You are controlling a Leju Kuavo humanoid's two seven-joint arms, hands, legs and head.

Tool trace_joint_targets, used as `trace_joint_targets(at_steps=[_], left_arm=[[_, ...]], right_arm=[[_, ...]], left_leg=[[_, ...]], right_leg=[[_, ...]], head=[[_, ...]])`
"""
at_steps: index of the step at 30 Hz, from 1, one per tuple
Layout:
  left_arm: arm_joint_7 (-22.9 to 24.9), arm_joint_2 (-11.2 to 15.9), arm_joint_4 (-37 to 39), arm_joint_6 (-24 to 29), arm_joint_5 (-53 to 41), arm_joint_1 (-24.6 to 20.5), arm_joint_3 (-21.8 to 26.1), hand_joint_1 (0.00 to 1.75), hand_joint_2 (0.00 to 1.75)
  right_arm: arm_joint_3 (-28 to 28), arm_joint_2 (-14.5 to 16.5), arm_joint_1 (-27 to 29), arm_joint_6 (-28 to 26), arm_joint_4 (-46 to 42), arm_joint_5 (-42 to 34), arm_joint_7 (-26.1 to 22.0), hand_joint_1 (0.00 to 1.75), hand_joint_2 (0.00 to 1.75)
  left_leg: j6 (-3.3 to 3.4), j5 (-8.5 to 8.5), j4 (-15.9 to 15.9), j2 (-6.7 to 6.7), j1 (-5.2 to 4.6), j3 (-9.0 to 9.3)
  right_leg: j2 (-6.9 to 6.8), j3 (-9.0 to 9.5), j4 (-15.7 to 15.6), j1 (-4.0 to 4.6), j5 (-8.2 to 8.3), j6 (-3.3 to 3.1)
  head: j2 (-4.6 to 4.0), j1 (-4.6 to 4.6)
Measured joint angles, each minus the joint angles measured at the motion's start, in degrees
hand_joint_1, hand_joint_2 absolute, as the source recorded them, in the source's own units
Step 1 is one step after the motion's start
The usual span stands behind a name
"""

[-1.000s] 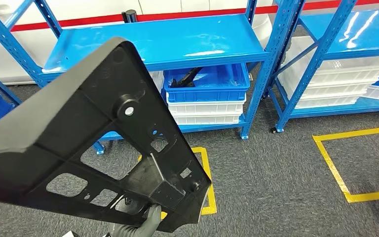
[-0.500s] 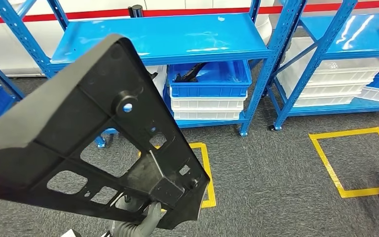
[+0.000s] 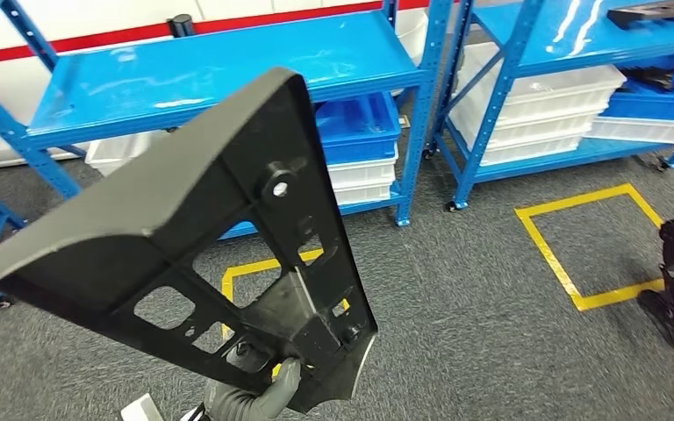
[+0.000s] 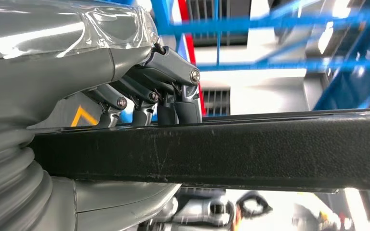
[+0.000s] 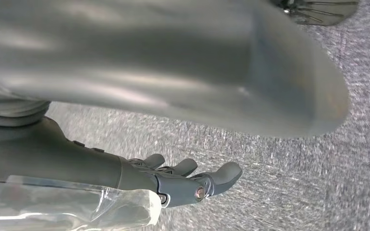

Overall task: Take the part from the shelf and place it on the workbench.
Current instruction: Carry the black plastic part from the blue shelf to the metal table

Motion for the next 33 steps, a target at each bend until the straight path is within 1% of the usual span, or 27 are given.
trace_joint_targets(at_steps=[2, 3, 4, 5, 6, 7, 8, 9, 10, 12, 13, 14, 16, 17, 18, 19, 20, 21, 22, 23, 24, 25, 27, 29, 31, 32, 33], left_arm=[[0.9, 0.1, 0.0, -1.0, 0.2, -0.2, 0.1, 1.75, 1.75], [1.2, 0.2, 0.0, -1.3, 0.2, -0.3, 0.2, 1.75, 1.75], [1.4, 0.3, 0.0, -1.7, 0.1, -0.6, 0.2, 1.75, 1.75], [1.5, 0.3, 0.0, -2.0, 0.1, -0.9, 0.2, 1.75, 1.75], [1.7, 0.3, 0.0, -2.2, 0.1, -1.4, 0.2, 1.75, 1.75], [1.8, 0.3, 0.0, -2.4, 0.1, -1.8, 0.2, 1.75, 1.75], [1.9, 0.3, 0.0, -2.5, 0.1, -2.1, 0.2, 1.75, 1.75], [2.0, 0.3, 0.0, -2.6, 0.2, -2.3, 0.3, 1.75, 1.75], [2.1, 0.3, 0.0, -2.7, 0.3, -2.5, 0.3, 1.75, 1.75], [2.3, 0.3, 0.0, -2.9, 0.5, -2.7, 0.3, 1.75, 1.75], [2.4, 0.3, 0.0, -2.9, 0.6, -2.8, 0.3, 1.75, 1.75], [2.4, 0.3, 0.0, -2.9, 0.7, -2.8, 0.3, 1.75, 1.75], [2.5, 0.3, 0.0, -2.8, 0.6, -2.6, 0.4, 1.75, 1.75], [2.5, 0.4, 0.0, -2.8, 0.6, -2.4, 0.4, 1.75, 1.75], [2.5, 0.5, 0.0, -2.7, 0.6, -2.1, 0.4, 1.75, 1.75], [2.5, 0.5, 0.0, -2.7, 0.6, -1.8, 0.4, 1.75, 1.75], [2.7, 0.6, 0.0, -2.6, 0.8, -1.7, 0.5, 1.75, 1.75], [2.9, 0.6, 0.0, -2.5, 1.1, -1.5, 0.5, 1.75, 1.75], [3.2, 0.6, 0.0, -2.4, 1.5, -1.4, 0.6, 1.75, 1.75], [3.5, 0.6, 0.0, -2.4, 1.8, -1.3, 0.7, 1.75, 1.75], [3.6, 0.7, 0.0, -2.4, 2.1, -1.2, 0.8, 1.75, 1.75], [3.7, 0.7, 0.0, -2.5, 2.2, -1.2, 0.8, 1.75, 1.75], [3.7, 0.7, -0.1, -2.8, 2.0, -1.1, 0.8, 1.75, 1.75], [3.9, 0.7, -0.4, -3.2, 1.6, -1.4, 0.7, 1.75, 1.75], [4.5, 0.7, -0.8, -3.4, 1.2, -1.6, 0.5, 1.75, 1.75], [4.9, 0.8, -0.9, -3.4, 1.0, -1.6, 0.5, 1.75, 1.75], [5.3, 0.8, -0.9, -3.4, 0.8, -1.6, 0.4, 1.75, 1.75]], right_arm=[[-0.1, 0.5, -0.1, -0.1, 0.0, -0.5, -0.6, 0.0, 0.0], [-0.1, 0.7, 0.0, 0.0, 0.0, -0.7, -0.6, 0.0, 0.0], [-0.2, 0.9, 0.1, 0.1, 0.0, -0.9, -0.5, 0.0, 0.0], [-0.2, 1.2, 0.2, 0.3, 0.0, -1.0, -0.5, 0.0, 0.0], [-0.2, 1.4, 0.2, 0.4, 0.0, -1.1, -0.4, 0.0, 0.0], [-0.2, 1.8, 0.2, 0.6, 0.0, -1.4, -0.3, 0.0, 0.0], [-0.3, 2.2, 0.1, 0.7, 0.0, -1.6, -0.2, 0.0, 0.0], [-0.4, 2.5, 0.1, 0.7, 0.0, -1.9, -0.1, 0.0, 0.0], [-0.6, 2.8, 0.1, 0.8, 0.0, -2.2, 0.2, 0.0, 0.0], [-0.7, 3.0, 0.5, 1.0, 0.0, -2.4, 0.9, 0.0, 0.0], [-0.7, 3.2, 0.6, 1.0, 0.1, -2.4, 1.2, 0.0, 0.0], [-0.7, 3.3, 0.7, 1.1, 0.1, -2.3, 1.5, 0.0, 0.0], [-0.7, 3.5, 0.6, 1.2, 0.1, -1.9, 1.8, 0.0, 0.0], [-0.7, 3.6, 0.6, 1.2, 0.1, -1.6, 1.9, 0.0, 0.0], [-0.7, 3.7, 0.6, 1.2, 0.1, -1.3, 2.2, 0.0, 0.0], [-0.7, 3.8, 0.6, 1.2, 0.1, -0.9, 2.5, 0.0, 0.0], [-0.7, 3.8, 0.6, 1.2, 0.1, -0.6, 3.0, 0.0, 0.0], [-0.7, 3.9, 0.6, 1.1, 0.1, -0.4, 3.4, 0.0, 0.0], [-0.7, 3.9, 0.6, 0.9, 0.1, -0.4, 3.7, 0.0, 0.0], [-0.7, 4.0, 0.5, 0.8, 0.1, -0.4, 3.8, 0.0, 0.0], [-0.7, 4.0, 0.4, 0.6, 0.1, -0.5, 3.9, 0.0, 0.0], [-0.7, 4.1, 0.4, 0.6, 0.1, -0.5, 3.8, 0.0, 0.0], [-0.7, 4.1, 0.5, 0.7, 0.1, -0.3, 3.7, 0.0, 0.0], [-0.7, 4.2, 0.5, 1.0, 0.1, 0.3, 3.6, 0.0, 0.0], [-0.7, 4.4, 0.4, 1.1, 0.1, 0.8, 3.2, 0.0, 0.0], [-0.7, 4.6, 0.3, 1.1, 0.1, 1.0, 2.9, 0.0, 0.0], [-0.6, 4.7, 0.3, 1.1, 0.1, 1.3, 2.6, 0.0, 0.0]], left_leg=[[-0.28, -3.64, 8.1, -1.24, 0.16, -3.48], [-0.27, -4.09, 10.2, -1.42, 0.19, -4.37], [-0.15, -3.33, 9.9, -1.57, 0.2, -4.12], [0.07, -1.6, 7.3, -1.87, 0.2, -2.79], [0.41, 0.63, 3.1, -2.62, 0.18, -0.72], [0.86, 2.44, -1.3, -4.05, 0.18, 1.37], [1.19, 3.64, -4.7, -5.31, 0.18, 2.83], [1.44, 4.17, -6.7, -6.31, 0.13, 3.58], [1.56, 4.16, -7.3, -6.73, 0.06, 3.7], [1.72, 4.6, -7.7, -5.75, 0.18, 3.58], [1.91, 4.95, -8.1, -5.17, 0.34, 3.6], [2.13, 5.28, -8.4, -4.49, 0.52, 3.62], [2.39, 5.53, -8.7, -2.93, 0.47, 3.49], [2.43, 5.55, -8.6, -2.02, 0.36, 3.4], [2.43, 5.55, -8.6, -1.14, 0.28, 3.34], [2.42, 5.54, -8.6, -0.32, 0.22, 3.31], [2.4, 5.53, -8.6, 0.43, 0.21, 3.34], [2.34, 5.49, -8.6, 1.08, 0.2, 3.42], [2.22, 5.42, -8.5, 1.67, 0.09, 3.5], [2.05, 5.33, -8.4, 2.17, -0.09, 3.53], [1.83, 5.29, -8.4, 2.62, -0.27, 3.53], [1.61, 5.29, -8.3, 3.03, -0.44, 3.5], [1.12, 5.18, -8.2, 3.61, -0.43, 3.4], [0.49, 3.29, -5.8, 1.99, -0.11, 2.5], [-0.09, -0.84, 1.5, -0.62, 0.25, -0.5], [-0.27, -2.79, 5.9, -1.28, 0.34, -2.41], [-0.38, -3.86, 9.1, -1.56, 0.38, -3.82]], right_leg=[[1.33, -0.53, 0.0, 0.01, 0.37, -0.41], [2.07, -0.72, 0.0, 0.03, 0.54, -0.49], [2.84, -0.83, 0.0, 0.05, 0.68, -0.47], [3.63, -0.87, 0.0, 0.06, 0.81, -0.38], [4.39, -0.88, 0.0, 0.08, 0.95, -0.27], [5.12, -0.97, 0.1, 0.18, 1.1, -0.09], [5.76, -1.15, 0.1, 0.18, 1.27, 0.12], [6.35, -1.42, 0.1, 0.13, 1.48, 0.41], [6.9, -1.76, 0.1, 0.02, 1.73, 0.79], [7.45, -2.3, 0.1, -0.09, 2.04, 1.54], [6.66, -2.68, 0.7, 0.02, 1.56, 1.83], [5.38, -3.44, 2.3, 0.17, 0.36, 2.04], [2.44, -6.37, 9.2, 0.2, -3.78, 2.39], [1.8, -7.96, 13.2, 0.12, -5.64, 2.57], [1.5, -8.93, 15.9, 0.04, -6.67, 2.73], [1.35, -8.73, 16.4, -0.01, -6.51, 2.83], [1.08, -7.21, 14.3, -0.05, -5.28, 2.87], [0.45, -4.69, 10.2, -0.06, -3.48, 2.86], [-0.74, -1.99, 5.6, 0.06, -1.99, 2.77], [-1.62, 0.0, 2.0, 0.22, -0.88, 2.45], [-2.23, 1.05, -0.2, 0.4, -0.38, 2.09], [-2.33, 1.22, -0.9, 0.57, -0.36, 1.68], [-1.28, 0.88, -0.9, 0.51, 0.0, 0.88], [-0.37, 0.66, -1.1, 0.26, 0.41, 0.17], [0.66, 0.29, -1.1, 0.13, 0.75, -0.33], [1.29, 0.07, -1.1, 0.13, 0.92, -0.47], [2.0, -0.12, -1.1, 0.13, 1.06, -0.52]], head=[[0.0, -0.01], [0.0, -0.02], [0.0, -0.02], [0.0, -0.02], [0.0, -0.02], [0.0, -0.02], [0.0, -0.02], [0.0, -0.02], [0.0, -0.02], [0.0, -0.02], [0.0, 0.08], [0.0, 0.21], [0.0, 0.46], [0.0, 0.48], [0.0, 0.49], [0.0, 0.49], [0.0, 0.49], [0.0, 0.49], [0.0, 0.5], [0.0, 0.48], [0.0, 0.44], [0.0, 0.4], [0.0, 0.34], [0.0, 0.28], [0.0, 0.21], [0.0, 0.2], [0.0, 0.19]])
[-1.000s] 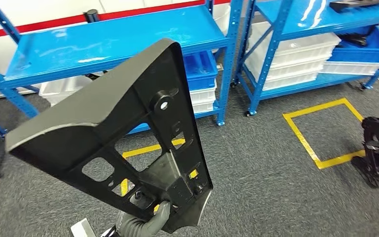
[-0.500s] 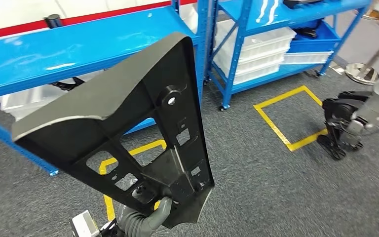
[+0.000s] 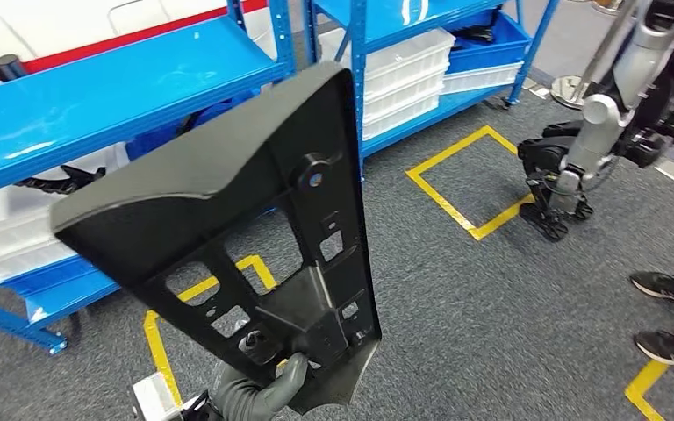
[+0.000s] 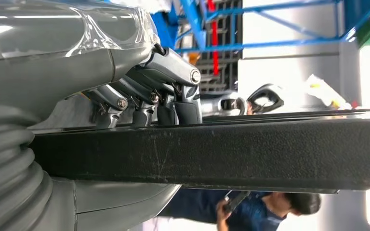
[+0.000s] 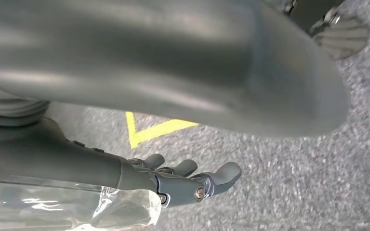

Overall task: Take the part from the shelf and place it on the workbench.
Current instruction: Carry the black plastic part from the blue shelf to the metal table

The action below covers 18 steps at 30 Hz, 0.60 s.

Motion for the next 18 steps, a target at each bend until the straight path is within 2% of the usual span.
trace_joint_targets(at_steps=[1, 2, 3, 5, 6, 7, 9, 10, 11, 12, 13, 14, 15, 16, 17, 18], left_arm=[[0.2, 0.0, 0.0, 0.0, -0.1, 0.0, -0.1, 1.75, 1.75], [0.3, 0.0, 0.0, 0.0, -0.1, 0.0, -0.2, 1.75, 1.75], [0.3, 0.0, -0.1, 0.0, -0.2, 0.0, -0.3, 1.75, 1.75], [0.2, 0.1, -0.1, -0.2, -0.3, 0.0, -0.4, 1.75, 1.75], [0.2, 0.1, -0.2, -0.3, -0.4, 0.1, -0.4, 1.75, 1.75], [0.1, 0.2, -0.2, -0.5, -0.5, 0.1, -0.5, 1.75, 1.75], [0.0, 0.3, -0.2, -1.0, -0.9, 0.1, -0.6, 1.75, 1.75], [-0.1, 0.3, -0.2, -1.3, -1.0, 0.0, -0.6, 1.75, 1.75], [-0.2, 0.3, -0.2, -1.5, -1.1, -0.1, -0.7, 1.75, 1.75], [-0.3, 0.3, -0.2, -1.6, -1.2, -0.2, -0.7, 1.75, 1.75], [-0.3, 0.3, -0.2, -1.8, -1.2, -0.2, -0.7, 1.75, 1.75], [-0.4, 0.3, -0.2, -1.9, -1.3, -0.2, -0.8, 1.75, 1.75], [-0.4, 0.3, -0.2, -2.1, -1.4, -0.2, -0.8, 1.75, 1.75], [-0.4, 0.3, -0.2, -2.3, -1.5, -0.2, -0.8, 1.75, 1.75], [-0.5, 0.3, -0.2, -2.5, -1.6, -0.2, -0.8, 1.75, 1.75], [-0.7, 0.3, -0.2, -2.8, -1.6, -0.2, -0.9, 1.75, 1.75]], right_arm=[[0.0, 0.1, 0.0, 0.0, 0.0, 0.3, -0.2, 0.0, 0.0], [0.1, 0.2, 0.1, 0.0, 0.0, 0.6, -0.5, 0.0, 0.0], [0.1, 0.4, 0.1, 0.0, 0.0, 0.7, -0.8, 0.0, 0.0], [0.1, 0.7, 0.0, -0.3, 0.0, 0.6, -1.7, 0.0, 0.0], [0.1, 0.8, -0.1, -0.4, 0.0, 0.5, -2.0, 0.0, 0.0], [0.1, 1.0, -0.1, -0.5, 0.0, 0.3, -2.2, 0.0, 0.0], [0.1, 1.2, 0.0, -0.3, 0.0, 0.3, -2.1, 0.0, 0.0], [0.1, 1.2, 0.1, -0.1, 0.0, 0.3, -1.9, 0.0, 0.0], [0.1, 1.2, 0.2, 0.0, 0.0, 0.4, -1.7, 0.0, 0.0], [0.1, 1.3, 0.2, 0.2, 0.0, 0.4, -1.5, 0.0, 0.0], [0.1, 1.3, 0.2, 0.3, 0.0, 0.4, -1.3, 0.0, 0.0], [0.1, 1.3, 0.1, 0.4, 0.0, 0.3, -1.2, 0.0, 0.0], [0.1, 1.3, 0.1, 0.4, 0.0, 0.2, -1.2, 0.0, 0.0], [0.1, 1.3, 0.1, 0.3, 0.0, 0.0, -1.3, 0.0, 0.0], [0.1, 1.3, 0.2, 0.3, 0.0, -0.1, -1.5, 0.0, 0.0], [0.1, 1.3, 0.2, 0.3, 0.0, -0.2, -1.8, 0.0, 0.0]], left_leg=[[-0.04, 0.08, 1.1, -0.12, 0.04, -0.42], [0.01, 1.3, -0.4, -0.28, 0.09, 0.36], [0.12, 3.33, -4.0, -0.73, 0.17, 2.2], [0.48, 6.9, -12.9, -3.6, 0.44, 6.39], [0.63, 7.78, -15.6, -4.88, 0.48, 7.56], [0.78, 8.03, -16.9, -5.73, 0.44, 7.97], [1.24, 8.32, -17.0, -4.93, 0.25, 7.78], [1.59, 8.56, -17.1, -4.28, 0.27, 7.76], [1.99, 8.81, -17.3, -3.52, 0.33, 7.75], [2.32, 9.02, -17.4, -2.65, 0.39, 7.72], [2.49, 9.09, -17.4, -1.77, 0.28, 7.62], [2.62, 9.13, -17.4, -0.81, 0.16, 7.46], [2.65, 9.15, -17.4, 0.16, 0.06, 7.34], [2.66, 9.15, -17.4, 1.09, 0.0, 7.25], [2.65, 9.15, -17.4, 1.9, -0.02, 7.24], [2.62, 9.12, -17.4, 2.64, -0.01, 7.28]], right_leg=[[0.77, -0.13, 0.0, 0.0, 0.14, 0.03], [1.57, -0.2, 0.0, -0.01, 0.28, 0.13], [2.36, -0.21, 0.0, -0.01, 0.39, 0.26], [3.85, -0.4, 0.1, 0.07, 0.65, 0.67], [4.48, -0.67, 0.2, 0.1, 0.83, 0.95], [5.12, -1.0, 0.2, 0.12, 1.04, 1.29], [6.0, -1.59, 0.2, -0.07, 1.41, 2.0], [5.36, -1.92, 0.6, -0.1, 1.16, 2.26], [3.99, -2.6, 2.0, -0.09, 0.21, 2.49], [2.31, -3.76, 4.5, -0.03, -1.39, 2.66], [0.66, -5.5, 8.4, 0.04, -3.55, 2.85], [-0.17, -7.44, 12.8, 0.02, -5.68, 3.03], [-0.47, -8.93, 16.3, -0.03, -7.06, 3.17], [-0.59, -9.55, 18.2, -0.07, -7.5, 3.26], [-0.69, -8.86, 17.5, -0.09, -6.82, 3.29], [-1.04, -6.95, 14.4, -0.09, -5.28, 3.29]], head=[[0.0, -0.01], [0.0, -0.02], [0.0, -0.03], [0.0, -0.03], [0.0, -0.01], [0.01, 0.0], [0.01, 0.03], [0.01, 0.05], [0.0, 0.12], [0.0, 0.2], [0.0, 0.28], [0.0, 0.34], [0.0, 0.35], [0.0, 0.35], [0.0, 0.36], [0.0, 0.36]])
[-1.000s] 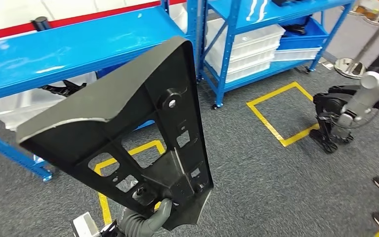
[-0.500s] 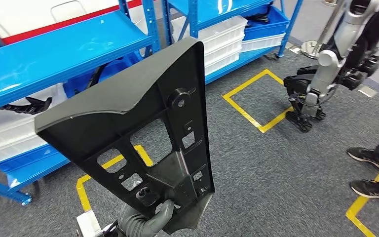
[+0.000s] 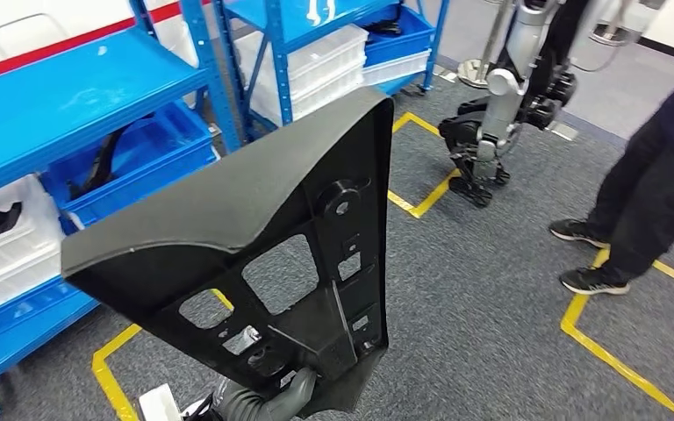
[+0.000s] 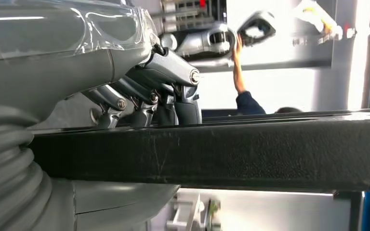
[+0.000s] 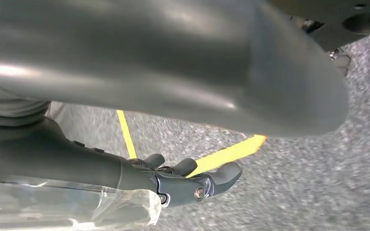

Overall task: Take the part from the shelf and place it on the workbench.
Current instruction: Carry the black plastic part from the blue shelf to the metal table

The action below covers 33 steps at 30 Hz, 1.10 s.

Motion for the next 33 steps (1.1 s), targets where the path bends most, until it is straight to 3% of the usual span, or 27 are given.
trace_joint_targets(at_steps=[2, 3, 4, 5, 7, 8, 9, 11, 12, 13, 14, 16, 18, 20, 22, 24, 26, 28, 29, 30, 33], left_arm=[[-0.6, 0.0, 0.0, -0.6, 0.0, -0.1, 0.0, 1.75, 1.75], [-0.9, 0.0, 0.0, -0.9, 0.0, -0.1, -0.1, 1.75, 1.75], [-1.1, 0.0, 0.0, -1.1, 0.1, -0.1, -0.1, 1.75, 1.75], [-1.4, 0.0, 0.0, -1.3, 0.3, -0.1, -0.1, 1.75, 1.75], [-1.6, 0.0, 0.1, -1.6, 0.7, 0.0, -0.2, 1.75, 1.75], [-1.7, 0.0, 0.1, -1.7, 0.8, 0.0, -0.2, 1.75, 1.75], [-1.9, 0.0, 0.1, -1.7, 0.8, 0.1, -0.2, 1.75, 1.75], [-2.1, 0.1, 0.2, -1.8, 1.0, 0.4, -0.2, 1.75, 1.75], [-2.2, 0.1, 0.2, -1.8, 1.2, 0.7, -0.2, 1.75, 1.75], [-2.3, 0.1, 0.2, -1.8, 1.5, 0.9, -0.2, 1.75, 1.75], [-2.3, 0.2, 0.2, -1.8, 1.8, 1.1, -0.2, 1.75, 1.75], [-2.5, 0.2, 0.2, -1.8, 2.0, 1.3, -0.2, 1.75, 1.75], [-2.6, 0.3, 0.2, -1.8, 2.1, 1.3, -0.2, 1.75, 1.75], [-2.7, 0.3, 0.2, -1.8, 2.2, 1.4, -0.2, 1.75, 1.75], [-2.7, 0.3, 0.2, -1.8, 2.4, 1.4, -0.2, 1.75, 1.75], [-2.7, 0.2, 0.2, -1.8, 2.5, 1.4, -0.1, 1.75, 1.75], [-2.6, 0.2, 0.2, -1.6, 2.8, 1.3, -0.1, 1.75, 1.75], [-2.3, 0.2, 0.2, -1.5, 3.1, 1.3, -0.1, 1.75, 1.75], [-2.2, 0.2, 0.2, -1.4, 3.2, 1.2, -0.1, 1.75, 1.75], [-2.2, 0.2, 0.2, -1.4, 3.3, 1.0, -0.1, 1.75, 1.75], [-2.1, 0.1, 0.3, -1.1, 3.6, 0.4, -0.1, 1.75, 1.75]], right_arm=[[0.0, 0.0, 0.0, 0.0, 0.0, 0.0, -0.4, 0.0, 0.0], [0.0, 0.0, -0.1, 0.0, 0.0, 0.0, -0.4, 0.0, 0.0], [0.0, 0.0, -0.2, 0.0, 0.0, 0.0, -0.4, 0.0, 0.0], [0.0, 0.0, -0.3, -0.1, 0.0, 0.0, -0.4, 0.0, 0.0], [0.0, -0.1, -0.2, -0.2, 0.0, -0.1, -0.4, 0.0, 0.0], [0.0, -0.1, -0.2, -0.2, 0.0, -0.1, -0.4, 0.0, 0.0], [0.0, -0.1, -0.2, -0.3, 0.0, -0.1, -0.4, 0.0, 0.0], [0.0, -0.1, -0.3, -0.3, 0.0, -0.1, -0.2, 0.0, 0.0], [0.0, -0.1, -0.4, -0.3, 0.0, -0.1, -0.1, 0.0, 0.0], [0.0, -0.1, -0.3, -0.4, 0.0, -0.1, -0.1, 0.0, 0.0], [0.0, -0.1, -0.3, -0.4, 0.0, -0.1, 0.0, 0.0, 0.0], [0.0, -0.1, -0.2, -0.4, 0.1, 0.1, 0.0, 0.0, 0.0], [0.0, 0.0, -0.3, -0.4, 0.1, 0.3, 0.3, 0.0, 0.0], [0.0, 0.2, -0.3, -0.5, 0.1, 0.4, 0.5, 0.0, 0.0], [0.0, 0.3, -0.1, -0.8, 0.1, 0.3, 0.5, 0.0, 0.0], [0.0, 0.3, 0.0, -1.0, 0.1, 0.3, 0.4, 0.0, 0.0], [0.0, 0.4, -0.1, -1.2, 0.1, 0.2, 0.0, 0.0, 0.0], [0.0, 0.4, -0.1, -1.5, 0.1, -0.1, -0.2, 0.0, 0.0], [0.0, 0.5, -0.1, -1.6, 0.1, -0.3, -0.2, 0.0, 0.0], [0.0, 0.5, -0.1, -1.7, 0.1, -0.4, -0.1, 0.0, 0.0], [0.0, 0.8, -0.2, -2.0, 0.1, -0.6, 0.5, 0.0, 0.0]], left_leg=[[-0.29, -0.17, 0.1, 1.2, -0.26, 0.15], [-0.52, -0.27, 0.2, 1.69, -0.48, 0.21], [-0.79, -0.37, 0.2, 2.13, -0.7, 0.25], [-1.06, -0.42, 0.2, 2.57, -0.82, 0.28], [-1.65, -0.72, 0.4, 3.04, -0.6, 0.32], [-1.97, -1.47, 1.3, 2.27, -0.41, 0.03], [-2.27, -2.93, 3.3, 1.07, -0.22, -0.8], [-2.63, -7.23, 11.3, -1.67, 0.0, -4.25], [-2.69, -8.92, 15.4, -2.29, 0.04, -6.15], [-2.68, -9.58, 18.0, -2.63, 0.03, -7.38], [-2.57, -8.94, 18.1, -2.81, 0.02, -7.44], [-2.09, -5.0, 11.6, -3.77, -0.01, -4.4], [-1.48, -1.63, 3.5, -6.18, -0.04, -0.74], [-1.26, -0.79, 0.5, -7.39, -0.24, 0.35], [-0.86, -0.36, 0.2, -6.4, -0.25, 0.3], [-0.19, 0.22, -0.4, -5.19, 0.05, 0.45], [0.07, 0.48, -0.7, -3.82, 0.12, 0.45], [0.08, 0.49, -0.7, -2.19, 0.07, 0.31], [0.03, 0.46, -0.7, -1.37, 0.09, 0.28], [-0.07, 0.4, -0.6, -0.6, 0.14, 0.3], [-0.91, -0.08, -0.3, 1.35, 0.06, 0.54]], right_leg=[[-2.52, 5.07, -8.7, 0.16, 3.13, -0.16], [-3.61, 6.74, -11.8, 0.27, 3.99, -0.46], [-4.38, 7.5, -13.4, 0.39, 4.26, -0.81], [-4.25, 7.43, -13.6, 0.56, 4.16, -1.23], [-3.07, 7.16, -13.7, 0.55, 4.4, -2.0], [-2.49, 7.05, -13.8, 0.52, 4.58, -2.37], [-1.91, 6.9, -13.9, 0.43, 4.81, -2.76], [-0.5, 6.48, -13.9, 0.41, 5.17, -3.31], [0.27, 6.28, -13.8, 0.48, 5.3, -3.48], [1.12, 6.14, -13.8, 0.55, 5.42, -3.57], [1.94, 6.08, -13.8, 0.6, 5.51, -3.59], [3.59, 6.12, -13.8, 0.65, 5.68, -3.48], [5.04, 6.0, -13.7, 0.72, 5.91, -3.2], [6.11, 5.54, -13.6, 0.57, 6.23, -2.74], [6.62, 5.13, -13.5, 0.31, 6.44, -2.1], [4.52, 4.03, -11.3, 0.53, 4.98, -1.58], [1.58, 0.97, -4.5, 0.62, 1.17, -1.21], [0.68, -2.23, 2.5, 0.26, -1.74, -0.79], [0.51, -2.56, 3.5, 0.04, -1.74, -0.58], [0.26, -1.61, 1.9, -0.19, -0.64, -0.37], [-2.69, 4.95, -10.0, -0.52, 4.02, -0.05]], head=[[0.0, 0.02], [0.0, -0.04], [0.0, -0.1], [0.0, -0.16], [0.0, -0.22], [0.0, -0.24], [0.0, -0.27], [0.0, -0.34], [0.0, -0.36], [0.0, -0.37], [0.0, -0.37], [0.0, -0.37], [0.0, -0.36], [0.0, -0.37], [0.0, -0.4], [0.0, -0.25], [0.0, -0.01], [0.0, 0.05], [0.0, 0.06], [0.0, 0.07], [0.0, 0.09]])
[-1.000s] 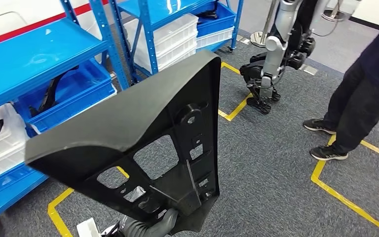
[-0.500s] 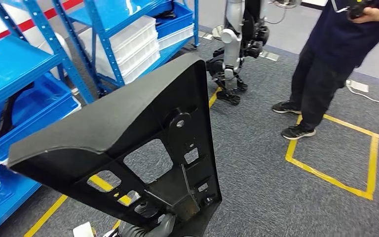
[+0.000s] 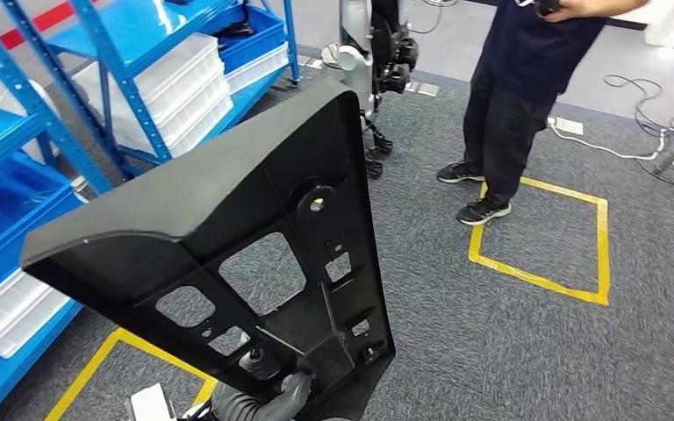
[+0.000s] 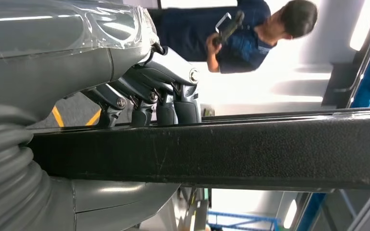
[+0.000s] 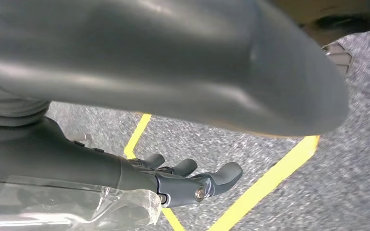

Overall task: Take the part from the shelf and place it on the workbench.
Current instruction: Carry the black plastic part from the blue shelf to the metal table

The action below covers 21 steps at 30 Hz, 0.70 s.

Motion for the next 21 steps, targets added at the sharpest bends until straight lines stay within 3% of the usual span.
trace_joint_targets(at_steps=[2, 4, 6, 8, 9, 10, 11, 12, 13, 15, 17, 19, 21], left_arm=[[0.1, 0.0, 0.0, 0.8, 0.0, -0.4, 0.2, 1.75, 1.75], [0.3, 0.0, 0.0, 1.9, -0.3, -0.6, 0.5, 1.75, 1.75], [0.7, 0.0, -0.1, 2.7, -0.6, -0.7, 0.8, 1.75, 1.75], [0.9, 0.0, -0.2, 3.2, -0.9, -0.7, 0.9, 1.75, 1.75], [1.0, 0.0, -0.3, 3.5, -0.9, -0.6, 0.9, 1.75, 1.75], [1.0, 0.0, -0.3, 3.7, -1.0, -0.6, 0.9, 1.75, 1.75], [1.1, 0.0, -0.3, 3.9, -1.0, -0.5, 0.9, 1.75, 1.75], [1.1, 0.0, -0.3, 4.1, -1.0, -0.5, 0.9, 1.75, 1.75], [1.1, 0.0, -0.3, 4.3, -1.1, -0.5, 0.9, 1.75, 1.75], [1.3, 0.0, -0.6, 4.8, -1.4, -0.6, 0.9, 1.75, 1.75], [1.4, 0.0, -1.0, 5.2, -1.8, -0.6, 0.9, 1.75, 1.75], [1.5, 0.0, -1.4, 5.7, -2.0, -0.6, 0.9, 1.75, 1.75], [1.7, 0.0, -2.0, 6.2, -2.0, -0.5, 0.9, 1.75, 1.75]], right_arm=[[0.0, 0.3, -0.2, -0.1, 0.0, 0.3, 0.4, 0.0, 0.0], [0.0, 0.5, -0.2, -0.2, 0.0, 0.7, 0.5, 0.0, 0.0], [0.0, 0.7, -0.1, -0.3, 0.0, 0.9, 0.5, 0.0, 0.0], [0.0, 0.8, -0.2, -0.5, 0.0, 1.1, 0.2, 0.0, 0.0], [0.0, 0.8, -0.3, -0.6, 0.0, 1.1, 0.1, 0.0, 0.0], [0.0, 0.9, -0.3, -0.6, 0.0, 1.2, 0.0, 0.0, 0.0], [0.0, 0.9, -0.3, -0.7, 0.0, 1.2, -0.3, 0.0, 0.0], [0.0, 1.0, -0.3, -0.7, 0.0, 1.2, -0.5, 0.0, 0.0], [0.0, 1.0, -0.2, -0.7, 0.0, 1.2, -0.7, 0.0, 0.0], [0.0, 1.0, -0.3, -0.7, 0.0, 1.2, -1.1, 0.0, 0.0], [0.0, 1.1, -0.3, -0.8, 0.0, 1.4, -1.5, 0.0, 0.0], [0.0, 1.1, -0.1, -0.8, 0.0, 1.6, -1.7, 0.0, 0.0], [0.0, 1.1, 0.1, -0.8, 0.0, 1.7, -1.9, 0.0, 0.0]], left_leg=[[-0.74, -0.33, 0.2, 0.96, -0.29, 0.06], [-1.35, -0.55, 0.3, 1.67, -0.13, 0.11], [-1.92, -2.11, 2.2, 0.0, 0.3, -0.55], [-2.14, -5.93, 8.9, -2.84, 0.48, -3.48], [-2.09, -7.9, 13.4, -3.58, 0.46, -5.55], [-1.99, -9.09, 17.0, -3.9, 0.42, -7.3], [-1.8, -9.15, 18.6, -4.07, 0.36, -8.2], [-1.52, -8.18, 18.0, -4.22, 0.27, -8.09], [-1.15, -6.24, 15.0, -4.61, 0.12, -6.82], [-0.26, -2.03, 6.4, -7.17, -0.13, -2.99], [-0.14, -0.19, 1.3, -9.16, -0.28, -0.87], [-0.38, -0.06, 0.7, -8.37, -0.4, -0.77], [-0.06, 0.18, 0.4, -6.96, -0.3, -0.64]], right_leg=[[-1.0, 1.56, -3.4, 0.3, 0.64, -0.58], [0.28, 1.26, -3.4, 0.58, 0.75, -1.51], [1.38, 1.08, -3.5, 0.64, 0.96, -2.26], [2.47, 0.89, -3.5, 0.66, 1.18, -2.82], [3.1, 0.8, -3.5, 0.77, 1.26, -3.03], [3.84, 0.73, -3.5, 0.9, 1.31, -3.14], [4.63, 0.7, -3.5, 1.03, 1.36, -3.21], [5.43, 0.71, -3.5, 1.13, 1.4, -3.26], [6.26, 0.78, -3.5, 1.2, 1.42, -3.28], [7.83, 0.84, -3.4, 1.3, 1.49, -3.22], [9.23, 0.5, -3.3, 1.29, 1.65, -2.97], [10.41, -0.02, -3.2, 1.04, 1.9, -2.54], [8.44, -0.84, -1.8, 1.06, 0.98, -2.13]], head=[[0.0, -0.09], [0.0, -0.21], [0.0, -0.23], [0.0, -0.27], [0.0, -0.29], [0.0, -0.31], [0.0, -0.32], [0.0, -0.32], [0.0, -0.32], [0.0, -0.32], [0.0, -0.31], [0.0, -0.31], [0.0, -0.25]])
